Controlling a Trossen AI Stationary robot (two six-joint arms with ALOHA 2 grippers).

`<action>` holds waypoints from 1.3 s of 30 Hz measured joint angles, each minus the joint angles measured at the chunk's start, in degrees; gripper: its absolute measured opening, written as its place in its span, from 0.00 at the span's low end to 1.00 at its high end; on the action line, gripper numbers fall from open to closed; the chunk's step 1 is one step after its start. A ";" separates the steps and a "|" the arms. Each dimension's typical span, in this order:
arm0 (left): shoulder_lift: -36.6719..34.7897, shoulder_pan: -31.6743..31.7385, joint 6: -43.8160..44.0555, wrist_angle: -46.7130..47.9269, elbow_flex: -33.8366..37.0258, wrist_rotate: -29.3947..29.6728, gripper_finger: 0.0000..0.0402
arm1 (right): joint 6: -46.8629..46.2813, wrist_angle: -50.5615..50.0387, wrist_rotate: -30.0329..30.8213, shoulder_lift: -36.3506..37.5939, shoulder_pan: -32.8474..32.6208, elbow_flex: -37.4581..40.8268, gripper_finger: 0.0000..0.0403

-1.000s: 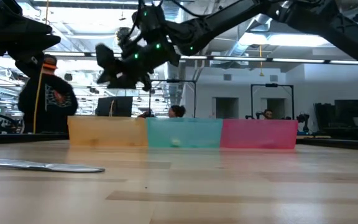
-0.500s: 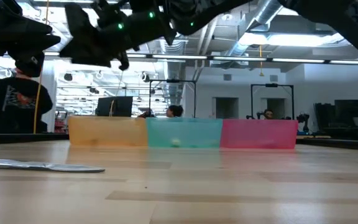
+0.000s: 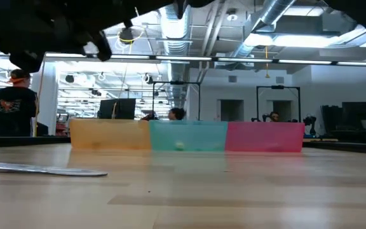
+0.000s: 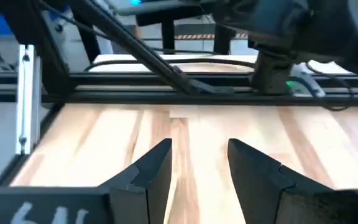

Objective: Sort silverware by color (type)
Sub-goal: Put the yellow table knife into the blue bin

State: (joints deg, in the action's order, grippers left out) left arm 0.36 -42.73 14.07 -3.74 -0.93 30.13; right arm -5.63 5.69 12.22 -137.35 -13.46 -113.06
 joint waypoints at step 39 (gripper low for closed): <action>0.24 0.03 0.06 0.01 0.02 -2.32 0.22 | -5.63 7.44 -7.34 -10.15 -2.21 -0.12 0.55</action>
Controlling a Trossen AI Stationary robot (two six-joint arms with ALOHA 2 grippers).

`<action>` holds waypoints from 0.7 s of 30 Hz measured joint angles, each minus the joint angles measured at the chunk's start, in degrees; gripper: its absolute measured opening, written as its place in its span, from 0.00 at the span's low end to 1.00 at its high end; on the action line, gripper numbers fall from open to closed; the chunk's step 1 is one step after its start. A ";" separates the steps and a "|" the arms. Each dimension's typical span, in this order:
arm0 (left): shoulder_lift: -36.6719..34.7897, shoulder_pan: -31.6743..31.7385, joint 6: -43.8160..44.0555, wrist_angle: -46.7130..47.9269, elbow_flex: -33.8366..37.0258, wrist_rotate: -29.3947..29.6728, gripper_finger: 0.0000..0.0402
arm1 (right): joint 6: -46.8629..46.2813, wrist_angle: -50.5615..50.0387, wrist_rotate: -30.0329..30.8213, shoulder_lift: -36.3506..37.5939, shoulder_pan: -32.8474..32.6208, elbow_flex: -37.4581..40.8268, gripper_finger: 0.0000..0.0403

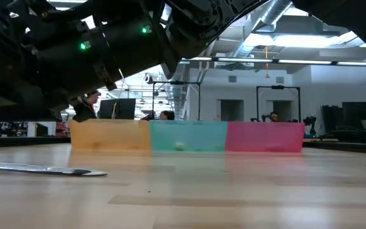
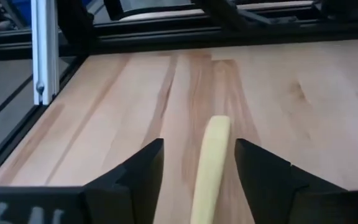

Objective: Sort silverware by color (type)
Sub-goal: Put the yellow table knife into the blue bin

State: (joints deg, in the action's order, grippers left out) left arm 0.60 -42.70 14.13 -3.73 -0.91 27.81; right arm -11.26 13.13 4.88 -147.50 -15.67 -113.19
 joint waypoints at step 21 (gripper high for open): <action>0.13 -0.02 0.02 -0.02 0.00 0.09 0.22 | -5.27 -0.99 5.97 -2.99 0.82 0.08 0.59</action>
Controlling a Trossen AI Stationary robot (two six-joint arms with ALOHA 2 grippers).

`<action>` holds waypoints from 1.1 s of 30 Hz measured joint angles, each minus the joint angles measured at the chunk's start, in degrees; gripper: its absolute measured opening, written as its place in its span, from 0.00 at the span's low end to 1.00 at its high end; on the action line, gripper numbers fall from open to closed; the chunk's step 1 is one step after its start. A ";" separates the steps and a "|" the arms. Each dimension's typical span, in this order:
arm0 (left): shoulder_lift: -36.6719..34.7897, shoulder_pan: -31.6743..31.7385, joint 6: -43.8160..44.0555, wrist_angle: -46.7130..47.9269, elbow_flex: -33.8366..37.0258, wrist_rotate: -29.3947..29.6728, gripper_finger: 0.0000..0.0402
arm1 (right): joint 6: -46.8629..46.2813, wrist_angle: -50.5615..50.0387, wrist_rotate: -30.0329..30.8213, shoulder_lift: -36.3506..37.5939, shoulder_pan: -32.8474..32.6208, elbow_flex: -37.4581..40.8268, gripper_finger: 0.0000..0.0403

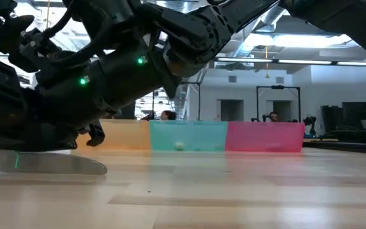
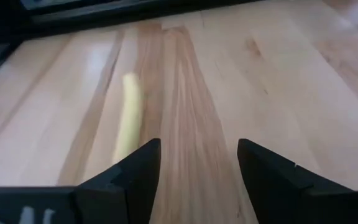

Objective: Sort silverware by color (type)
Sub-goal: Put the yellow table knife into the blue bin

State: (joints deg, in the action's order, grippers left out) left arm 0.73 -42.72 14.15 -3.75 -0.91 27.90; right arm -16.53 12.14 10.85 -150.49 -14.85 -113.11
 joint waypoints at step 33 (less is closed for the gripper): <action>0.00 0.00 0.00 0.02 0.00 -0.09 0.22 | 8.50 2.37 -2.41 -1.60 -1.29 -2.88 0.59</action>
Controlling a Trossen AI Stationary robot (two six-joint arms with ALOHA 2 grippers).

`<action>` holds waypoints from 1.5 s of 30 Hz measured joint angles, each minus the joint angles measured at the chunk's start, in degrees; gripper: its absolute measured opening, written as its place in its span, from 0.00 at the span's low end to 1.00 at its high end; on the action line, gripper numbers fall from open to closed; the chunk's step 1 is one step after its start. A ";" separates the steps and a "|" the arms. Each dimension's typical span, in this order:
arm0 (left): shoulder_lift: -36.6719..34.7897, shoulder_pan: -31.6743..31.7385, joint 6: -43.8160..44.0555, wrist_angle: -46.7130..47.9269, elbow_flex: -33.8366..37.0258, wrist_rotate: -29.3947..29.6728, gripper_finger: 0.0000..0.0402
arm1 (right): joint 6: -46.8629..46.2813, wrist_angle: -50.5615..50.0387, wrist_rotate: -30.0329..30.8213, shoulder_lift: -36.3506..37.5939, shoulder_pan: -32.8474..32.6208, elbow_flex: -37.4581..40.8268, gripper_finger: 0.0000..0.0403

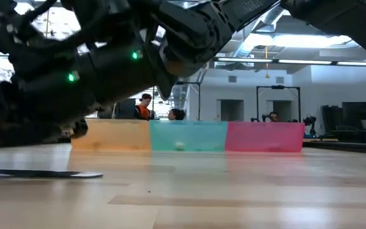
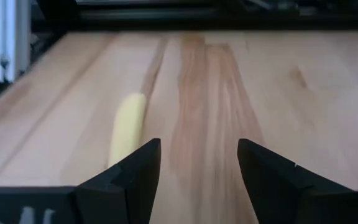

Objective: Sort silverware by color (type)
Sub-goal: Put the yellow table knife into the blue bin

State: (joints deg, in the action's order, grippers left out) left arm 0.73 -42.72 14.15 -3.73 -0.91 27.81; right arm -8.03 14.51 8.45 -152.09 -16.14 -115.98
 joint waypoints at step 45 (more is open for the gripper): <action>0.02 0.00 0.00 -0.02 0.01 -0.01 0.22 | 5.52 -5.67 4.96 0.65 0.17 -1.07 0.59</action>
State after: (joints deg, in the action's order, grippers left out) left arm 0.75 -42.72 14.15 -3.75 -0.90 27.80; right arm -2.51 8.84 13.41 -151.44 -15.96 -117.05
